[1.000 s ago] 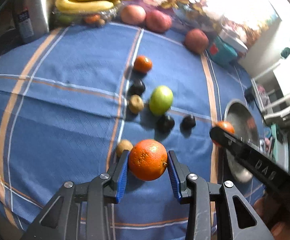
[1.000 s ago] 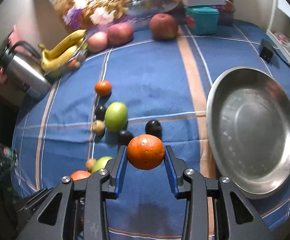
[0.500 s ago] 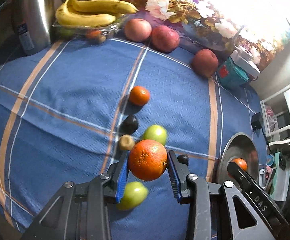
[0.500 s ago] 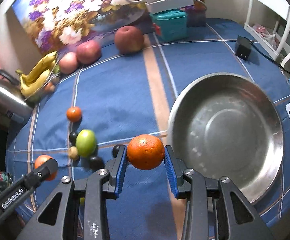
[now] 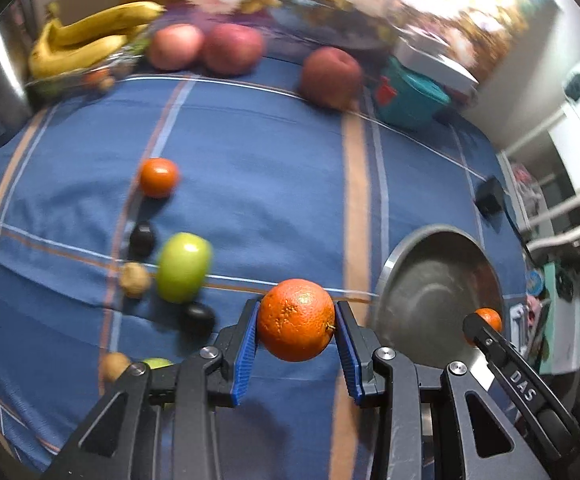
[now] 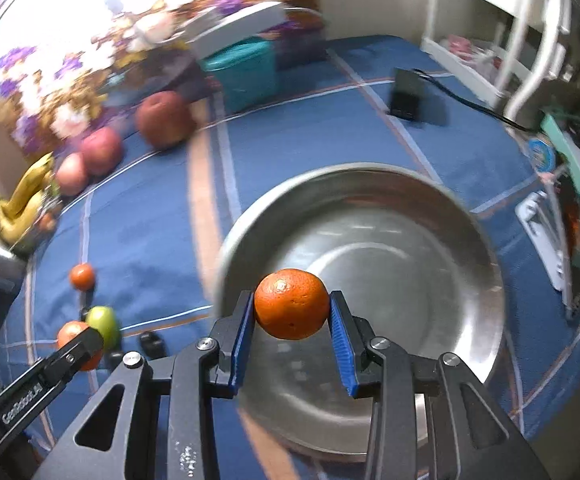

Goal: Organize fruits
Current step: 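Carry the orange in the left tool over the steel bowl while the right tool carries its orange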

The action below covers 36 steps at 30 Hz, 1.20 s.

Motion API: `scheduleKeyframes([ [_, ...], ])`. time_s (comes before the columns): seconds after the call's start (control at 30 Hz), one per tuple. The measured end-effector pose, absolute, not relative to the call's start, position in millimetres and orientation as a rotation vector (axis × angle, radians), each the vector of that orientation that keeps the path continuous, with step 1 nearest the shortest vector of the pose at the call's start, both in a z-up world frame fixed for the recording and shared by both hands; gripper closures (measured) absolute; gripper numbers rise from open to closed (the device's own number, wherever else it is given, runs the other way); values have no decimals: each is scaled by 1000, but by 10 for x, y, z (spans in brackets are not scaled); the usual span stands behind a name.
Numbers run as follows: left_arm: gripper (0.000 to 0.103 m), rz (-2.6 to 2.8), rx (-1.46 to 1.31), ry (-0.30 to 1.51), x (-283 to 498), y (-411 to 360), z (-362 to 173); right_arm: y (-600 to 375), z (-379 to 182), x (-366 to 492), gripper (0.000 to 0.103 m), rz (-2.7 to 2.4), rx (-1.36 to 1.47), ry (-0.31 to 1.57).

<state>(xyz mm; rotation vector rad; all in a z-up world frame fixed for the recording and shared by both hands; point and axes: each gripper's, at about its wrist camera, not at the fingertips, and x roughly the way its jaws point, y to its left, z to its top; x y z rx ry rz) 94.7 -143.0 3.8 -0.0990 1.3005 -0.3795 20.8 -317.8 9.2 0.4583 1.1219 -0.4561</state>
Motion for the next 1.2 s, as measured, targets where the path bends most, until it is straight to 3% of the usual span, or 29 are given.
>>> scheduleKeyframes([
  [0.57, 63, -536, 49, 1306, 745, -2437, 28, -3866, -3, -217, 65, -630, 557, 1137],
  [1.2, 63, -493, 74, 1367, 784, -2549, -258, -3879, -131, -195, 64, -630, 591, 1176],
])
